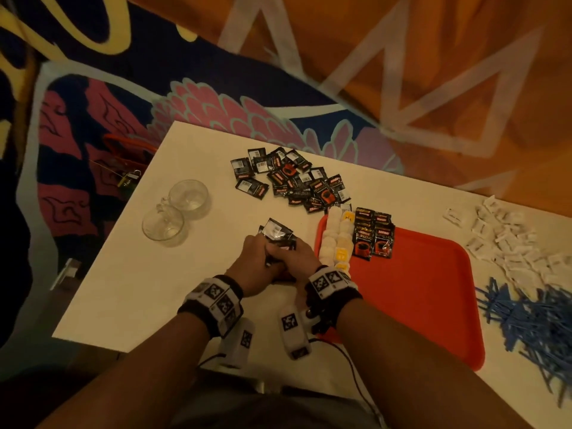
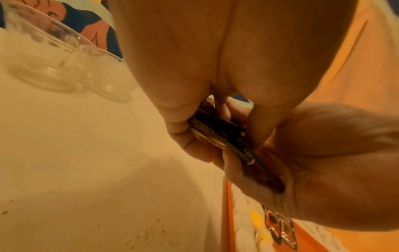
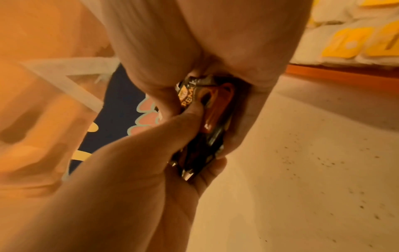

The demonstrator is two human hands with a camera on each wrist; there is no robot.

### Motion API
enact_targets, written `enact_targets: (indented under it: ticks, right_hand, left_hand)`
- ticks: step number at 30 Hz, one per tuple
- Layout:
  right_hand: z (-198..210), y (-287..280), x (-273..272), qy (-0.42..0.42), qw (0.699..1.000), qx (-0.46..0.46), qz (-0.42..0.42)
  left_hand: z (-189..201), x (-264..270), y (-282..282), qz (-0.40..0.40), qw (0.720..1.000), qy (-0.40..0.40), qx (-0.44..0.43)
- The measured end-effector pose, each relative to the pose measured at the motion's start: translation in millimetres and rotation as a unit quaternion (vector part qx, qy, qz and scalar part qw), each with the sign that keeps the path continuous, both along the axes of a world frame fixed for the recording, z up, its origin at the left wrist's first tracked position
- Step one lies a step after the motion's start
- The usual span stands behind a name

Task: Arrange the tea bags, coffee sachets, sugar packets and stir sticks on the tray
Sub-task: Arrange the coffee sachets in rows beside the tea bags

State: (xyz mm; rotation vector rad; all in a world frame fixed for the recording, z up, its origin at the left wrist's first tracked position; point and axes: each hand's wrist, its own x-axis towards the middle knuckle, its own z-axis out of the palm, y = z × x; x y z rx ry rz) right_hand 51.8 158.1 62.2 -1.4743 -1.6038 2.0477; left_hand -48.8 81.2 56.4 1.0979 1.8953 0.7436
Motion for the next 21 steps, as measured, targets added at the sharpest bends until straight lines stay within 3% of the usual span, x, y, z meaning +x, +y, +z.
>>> enact_targets:
  ticks: [7, 11, 13, 15, 17, 19, 21]
  right_hand:
    - [17.7, 10.0, 5.5, -0.017, 0.998, 0.057, -0.009]
    - [39.0, 10.6, 12.6, 0.005, 0.999, 0.046, -0.024]
    - [53.2, 7.0, 14.7, 0.041, 0.998, 0.021, -0.048]
    - [65.1, 2.8, 14.3, 0.073, 0.996, 0.001, -0.053]
    - [73.6, 0.0, 14.3, 0.092, 0.994, -0.006, -0.054]
    - [81.3, -2.2, 16.0, 0.109, 0.992, -0.015, -0.068]
    - [83.8, -1.9, 21.2, 0.115, 0.991, 0.009, -0.067]
  left_hand:
    - [26.7, -10.2, 0.6, 0.021, 0.998, 0.007, 0.065]
    - [43.8, -16.8, 3.7, 0.118, 0.985, -0.091, 0.082]
    - [58.2, -15.4, 7.3, 0.186, 0.953, -0.235, 0.046]
    - [72.0, -8.2, 10.7, 0.187, 0.889, -0.418, -0.027]
    - [81.8, -1.0, 12.5, 0.177, 0.819, -0.541, -0.071]
    - [86.7, 4.4, 14.6, 0.179, 0.777, -0.599, -0.076]
    - [91.0, 8.4, 17.2, 0.179, 0.762, -0.620, -0.060]
